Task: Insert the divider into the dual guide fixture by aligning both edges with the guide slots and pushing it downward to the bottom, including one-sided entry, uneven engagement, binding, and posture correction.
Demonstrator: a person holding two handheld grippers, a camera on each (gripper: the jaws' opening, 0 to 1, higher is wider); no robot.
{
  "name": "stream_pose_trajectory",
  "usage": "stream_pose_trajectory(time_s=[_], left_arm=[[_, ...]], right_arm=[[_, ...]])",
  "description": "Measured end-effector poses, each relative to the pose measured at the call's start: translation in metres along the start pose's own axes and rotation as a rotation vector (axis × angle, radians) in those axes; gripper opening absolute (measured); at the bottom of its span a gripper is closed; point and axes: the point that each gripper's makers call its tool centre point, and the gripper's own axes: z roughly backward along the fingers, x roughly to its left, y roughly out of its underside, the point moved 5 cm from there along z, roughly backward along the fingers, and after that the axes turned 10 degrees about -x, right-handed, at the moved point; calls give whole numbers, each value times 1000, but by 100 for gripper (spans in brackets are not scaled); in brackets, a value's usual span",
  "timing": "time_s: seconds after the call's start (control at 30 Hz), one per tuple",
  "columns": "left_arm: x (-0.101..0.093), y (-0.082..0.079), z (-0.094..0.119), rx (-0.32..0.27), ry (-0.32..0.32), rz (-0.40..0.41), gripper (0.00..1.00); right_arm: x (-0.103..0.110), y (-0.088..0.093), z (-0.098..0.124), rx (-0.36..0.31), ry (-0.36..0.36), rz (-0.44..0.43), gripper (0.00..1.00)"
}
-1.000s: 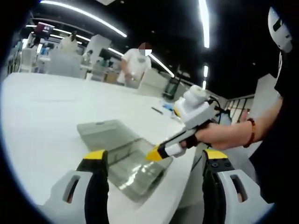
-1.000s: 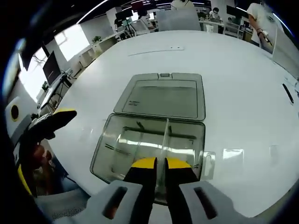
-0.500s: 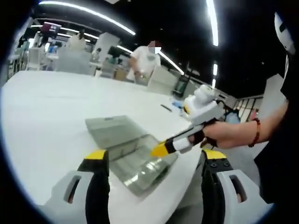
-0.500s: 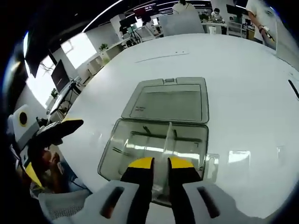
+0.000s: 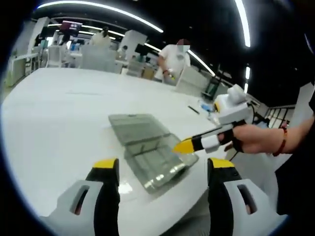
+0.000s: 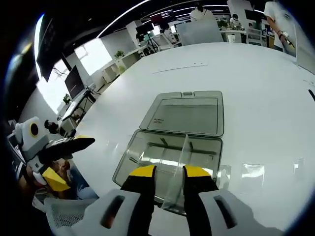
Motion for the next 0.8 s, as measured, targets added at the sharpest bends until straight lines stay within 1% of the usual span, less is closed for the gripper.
stream_pose_trajectory(time_s=[0.03, 0.13, 0.17, 0.27, 0.3, 0.33, 0.37, 0.4, 0.5, 0.6, 0.7, 0.8], left_arm=[[3, 0, 2, 0, -33, 2, 71], [5, -1, 5, -3, -68, -7, 71], [8, 0, 6, 6, -99, -9, 70], [10, 4, 8, 22, -141, -17, 70], [12, 5, 9, 28, -171, -7, 68], [13, 5, 9, 26, -187, 5, 67], [12, 3, 9, 21, -184, 4, 67], [11, 3, 9, 22, -187, 2, 67], [11, 3, 8, 27, -217, 1, 66], [12, 4, 9, 51, -269, -31, 66], [16, 4, 12, 44, -315, -11, 64], [20, 5, 13, 60, -348, -32, 63]], right_arm=[[0, 0, 2, -1, -1, 2, 18], [-3, -2, 10, -17, -8, 0, 19], [-3, -3, 13, -26, -13, -1, 19], [-4, -6, 21, -41, -28, -2, 21], [-5, -7, 24, -49, -32, 0, 22], [-5, -9, 27, -64, -46, 14, 22], [-4, -11, 28, -73, -59, 22, 22], [-6, -11, 32, -70, -54, 17, 23], [-9, -13, 38, -87, -73, 23, 24], [-10, -13, 42, -90, -94, 22, 24], [-9, -11, 48, -94, -120, 33, 24], [-11, -11, 52, -98, -130, 35, 25]])
